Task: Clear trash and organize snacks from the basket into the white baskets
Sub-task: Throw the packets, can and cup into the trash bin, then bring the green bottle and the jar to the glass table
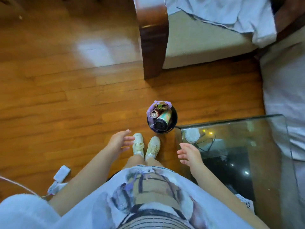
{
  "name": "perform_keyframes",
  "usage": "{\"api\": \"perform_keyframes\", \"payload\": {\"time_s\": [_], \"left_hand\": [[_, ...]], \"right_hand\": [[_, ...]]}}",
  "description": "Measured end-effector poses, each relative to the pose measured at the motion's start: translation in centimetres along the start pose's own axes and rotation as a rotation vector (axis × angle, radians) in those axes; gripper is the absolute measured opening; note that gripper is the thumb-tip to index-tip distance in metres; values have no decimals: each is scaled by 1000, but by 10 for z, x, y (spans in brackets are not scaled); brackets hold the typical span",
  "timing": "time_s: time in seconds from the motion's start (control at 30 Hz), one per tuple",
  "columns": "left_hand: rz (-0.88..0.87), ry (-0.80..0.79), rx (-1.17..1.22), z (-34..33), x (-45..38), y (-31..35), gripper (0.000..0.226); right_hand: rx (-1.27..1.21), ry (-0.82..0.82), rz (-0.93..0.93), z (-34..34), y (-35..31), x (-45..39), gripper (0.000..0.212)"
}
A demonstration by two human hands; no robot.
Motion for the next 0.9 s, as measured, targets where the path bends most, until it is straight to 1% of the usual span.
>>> {"api": "perform_keyframes", "payload": {"time_s": [0.07, 0.13, 0.2, 0.33, 0.4, 0.47, 0.5, 0.57, 0.6, 0.67, 0.77, 0.83, 0.9], "left_hand": [[-44, 33, 30, 10, 25, -2, 15], [-63, 62, 90, 26, 47, -14, 13], [-74, 105, 199, 50, 64, -32, 11], [-81, 275, 491, 112, 88, -72, 12], [-47, 357, 597, 146, 95, -94, 12], [5, 410, 695, 176, 98, -113, 13], [30, 426, 748, 191, 97, -121, 14], [88, 444, 848, 219, 94, -134, 16], [113, 436, 885, 233, 91, -138, 17], [141, 405, 932, 262, 86, -140, 21], [126, 400, 970, 309, 79, -127, 24], [93, 410, 967, 340, 77, -106, 19], [56, 422, 913, 372, 73, -79, 11]], "right_hand": [[30, 12, 8, -4, -11, 15, 8], [85, -31, 3, -14, -24, 26, 8], [177, -81, 1, -32, -39, 32, 12], [357, -165, -34, -94, -78, 40, 21], [509, -201, -47, -137, -100, 47, 23], [662, -245, 26, -182, -119, 51, 21], [700, -271, 85, -205, -129, 52, 17], [724, -332, 171, -249, -146, 56, 8], [724, -360, 185, -270, -153, 59, 6], [729, -395, 194, -310, -166, 68, 5], [735, -408, 201, -358, -178, 79, 7], [749, -398, 210, -383, -184, 84, 7], [743, -389, 215, -404, -191, 85, 7]]}}
Point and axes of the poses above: each hand's wrist, its own x-axis away from the middle knuckle, its own z-axis out of the back of the hand, y = z × x, the point moved 2 cm from there along -x, towards the middle knuckle, and after that the axes turned 7 degrees about -y, right-handed, at the moved point
